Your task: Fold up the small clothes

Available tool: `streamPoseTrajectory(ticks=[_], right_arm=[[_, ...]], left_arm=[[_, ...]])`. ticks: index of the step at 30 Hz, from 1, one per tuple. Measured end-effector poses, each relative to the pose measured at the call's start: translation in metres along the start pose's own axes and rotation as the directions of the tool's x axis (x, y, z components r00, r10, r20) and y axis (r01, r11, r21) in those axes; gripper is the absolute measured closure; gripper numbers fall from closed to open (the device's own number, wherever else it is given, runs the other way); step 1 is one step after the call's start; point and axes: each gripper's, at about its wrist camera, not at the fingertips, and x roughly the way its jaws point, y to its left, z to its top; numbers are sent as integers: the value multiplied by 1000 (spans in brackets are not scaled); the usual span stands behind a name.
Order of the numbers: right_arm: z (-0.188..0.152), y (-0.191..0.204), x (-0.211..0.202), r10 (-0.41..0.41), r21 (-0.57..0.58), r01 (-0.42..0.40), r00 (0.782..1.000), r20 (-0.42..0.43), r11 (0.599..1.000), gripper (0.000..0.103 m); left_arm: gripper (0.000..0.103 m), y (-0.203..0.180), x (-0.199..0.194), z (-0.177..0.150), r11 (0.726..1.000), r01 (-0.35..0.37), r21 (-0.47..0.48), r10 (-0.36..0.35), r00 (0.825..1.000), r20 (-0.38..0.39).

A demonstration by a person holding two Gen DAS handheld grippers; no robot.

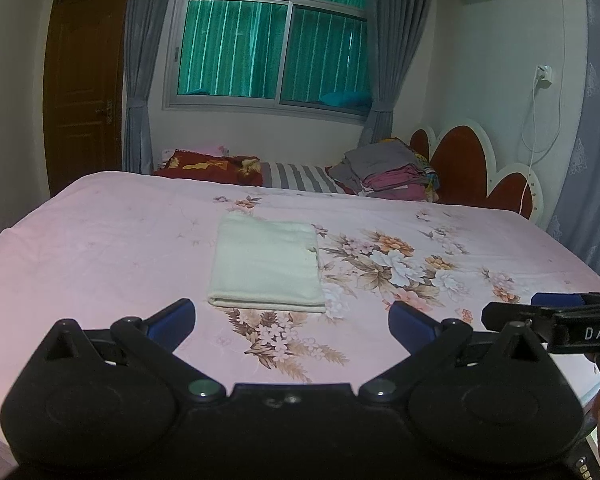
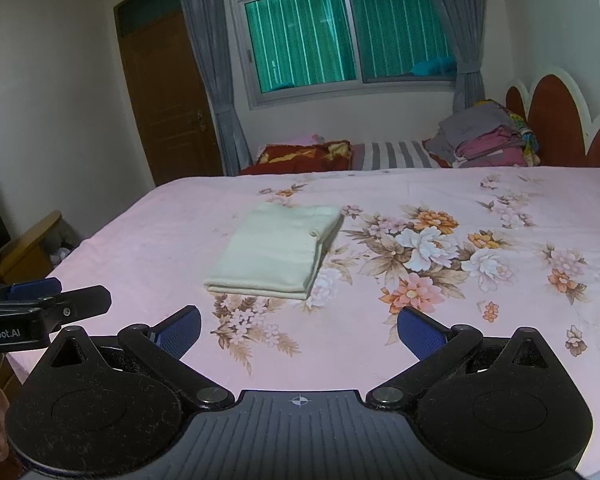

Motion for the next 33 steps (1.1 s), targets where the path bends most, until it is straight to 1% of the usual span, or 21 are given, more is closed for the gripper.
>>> streamPoseTrajectory(ticks=[33], right_arm=[[1, 3, 1, -2, 1, 2, 1000, 5, 1000, 0]], left_arm=[[0, -1, 0, 1, 1000, -2, 5, 2, 1000, 5]])
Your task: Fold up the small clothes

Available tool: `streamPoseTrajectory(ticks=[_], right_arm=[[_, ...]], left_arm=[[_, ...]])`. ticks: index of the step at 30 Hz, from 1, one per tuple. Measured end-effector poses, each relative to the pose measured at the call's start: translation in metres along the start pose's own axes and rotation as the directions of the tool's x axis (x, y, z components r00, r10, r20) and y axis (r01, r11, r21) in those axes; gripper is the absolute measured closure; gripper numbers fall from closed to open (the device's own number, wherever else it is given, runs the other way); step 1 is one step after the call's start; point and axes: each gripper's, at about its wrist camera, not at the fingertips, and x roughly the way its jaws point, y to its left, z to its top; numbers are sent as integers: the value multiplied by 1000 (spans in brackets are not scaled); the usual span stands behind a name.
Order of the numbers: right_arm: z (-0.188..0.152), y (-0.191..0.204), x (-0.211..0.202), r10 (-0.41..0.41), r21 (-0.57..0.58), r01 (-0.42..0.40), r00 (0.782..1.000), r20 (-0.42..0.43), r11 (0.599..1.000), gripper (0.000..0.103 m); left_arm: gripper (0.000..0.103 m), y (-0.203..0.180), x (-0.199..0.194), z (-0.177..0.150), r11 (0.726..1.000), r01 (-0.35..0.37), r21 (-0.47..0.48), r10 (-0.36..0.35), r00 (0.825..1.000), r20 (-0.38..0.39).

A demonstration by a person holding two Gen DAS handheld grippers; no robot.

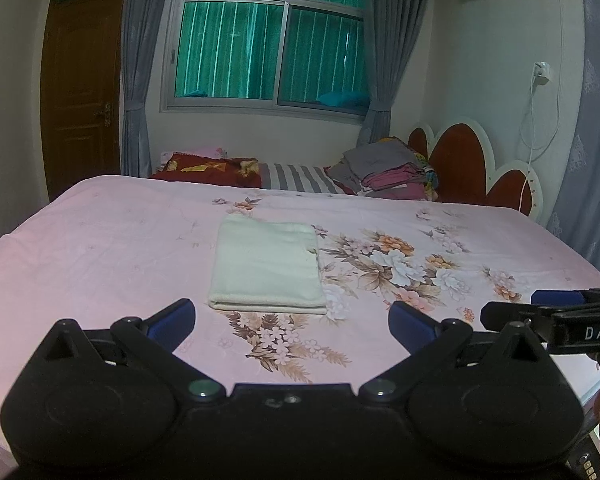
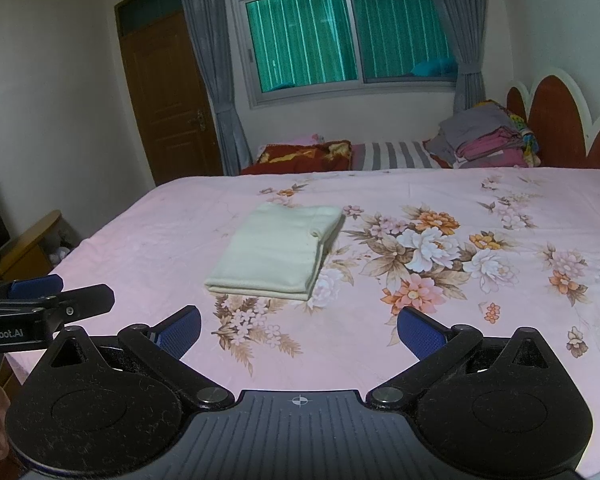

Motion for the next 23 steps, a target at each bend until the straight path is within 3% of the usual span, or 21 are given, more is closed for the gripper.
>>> streamPoseTrajectory(ticks=[23], right_arm=[[2, -4, 0, 16, -12, -16, 1000, 2, 1000, 0]], left_arm=[[0, 7, 2, 0, 1000, -11, 19, 11, 1000, 24]])
